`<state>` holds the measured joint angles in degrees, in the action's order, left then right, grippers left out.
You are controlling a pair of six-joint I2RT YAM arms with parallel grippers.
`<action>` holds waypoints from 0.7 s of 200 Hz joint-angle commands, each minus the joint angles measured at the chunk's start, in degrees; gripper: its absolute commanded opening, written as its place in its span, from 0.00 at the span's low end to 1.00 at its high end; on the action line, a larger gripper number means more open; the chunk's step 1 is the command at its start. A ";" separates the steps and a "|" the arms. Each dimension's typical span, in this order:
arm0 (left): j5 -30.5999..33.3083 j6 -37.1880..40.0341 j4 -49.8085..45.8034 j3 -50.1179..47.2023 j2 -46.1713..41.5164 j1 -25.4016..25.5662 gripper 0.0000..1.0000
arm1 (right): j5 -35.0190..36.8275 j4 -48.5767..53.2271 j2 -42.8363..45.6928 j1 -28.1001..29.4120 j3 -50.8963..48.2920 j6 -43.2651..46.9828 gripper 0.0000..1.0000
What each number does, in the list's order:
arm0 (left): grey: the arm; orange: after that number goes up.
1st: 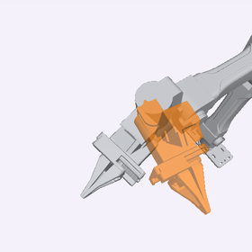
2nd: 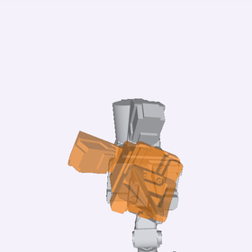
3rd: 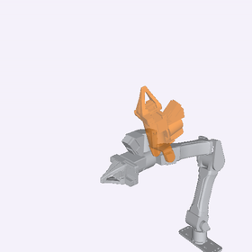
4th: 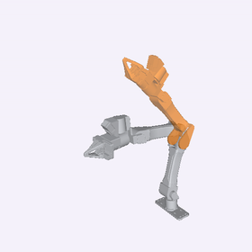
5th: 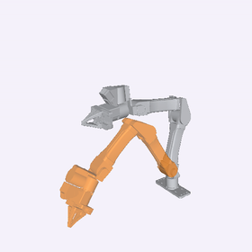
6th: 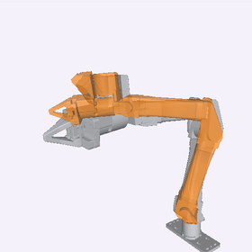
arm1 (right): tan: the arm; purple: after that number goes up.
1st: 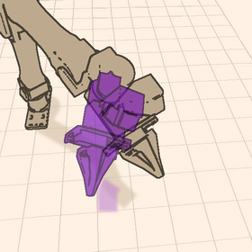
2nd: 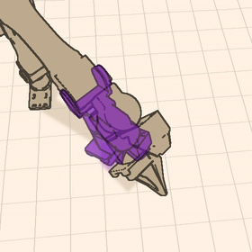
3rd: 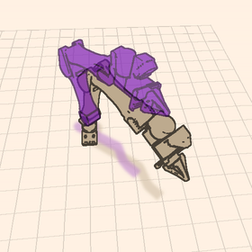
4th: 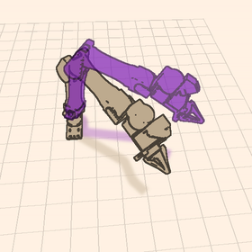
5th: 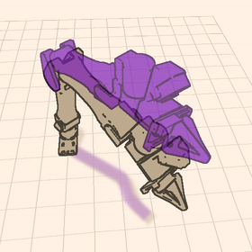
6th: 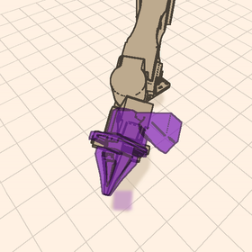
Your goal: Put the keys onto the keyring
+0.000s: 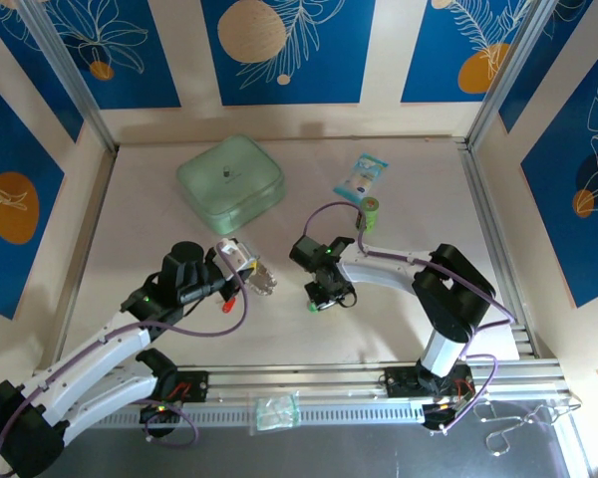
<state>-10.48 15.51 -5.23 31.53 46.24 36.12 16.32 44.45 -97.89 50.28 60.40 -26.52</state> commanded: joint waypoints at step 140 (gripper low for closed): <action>-2.43 1.81 1.20 0.16 -0.02 0.00 0.00 | -1.03 2.14 -1.94 0.20 1.91 0.16 0.07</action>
<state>-11.18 16.58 -5.23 31.53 46.24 36.12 16.29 44.86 -98.85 50.28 60.84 -26.35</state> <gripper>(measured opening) 0.043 0.071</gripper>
